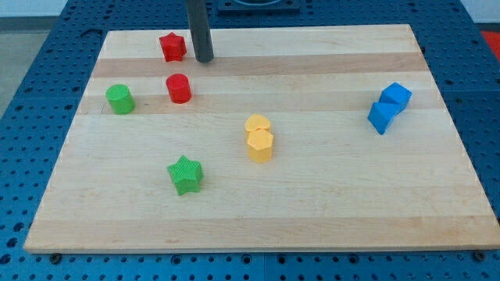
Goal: Push the red circle closer to the red star
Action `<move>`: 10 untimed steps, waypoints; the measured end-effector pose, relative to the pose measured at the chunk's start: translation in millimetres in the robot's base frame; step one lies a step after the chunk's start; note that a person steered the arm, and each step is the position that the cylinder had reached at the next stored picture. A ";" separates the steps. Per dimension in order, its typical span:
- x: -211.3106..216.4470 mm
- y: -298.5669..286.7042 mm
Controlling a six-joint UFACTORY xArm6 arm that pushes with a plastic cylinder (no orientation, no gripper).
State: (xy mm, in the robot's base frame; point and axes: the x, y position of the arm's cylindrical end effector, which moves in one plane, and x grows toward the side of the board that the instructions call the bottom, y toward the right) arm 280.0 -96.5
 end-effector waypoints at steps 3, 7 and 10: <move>133.6 1.3; 123.2 -32.2; -4.6 -33.1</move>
State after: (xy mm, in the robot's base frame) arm 275.4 -129.6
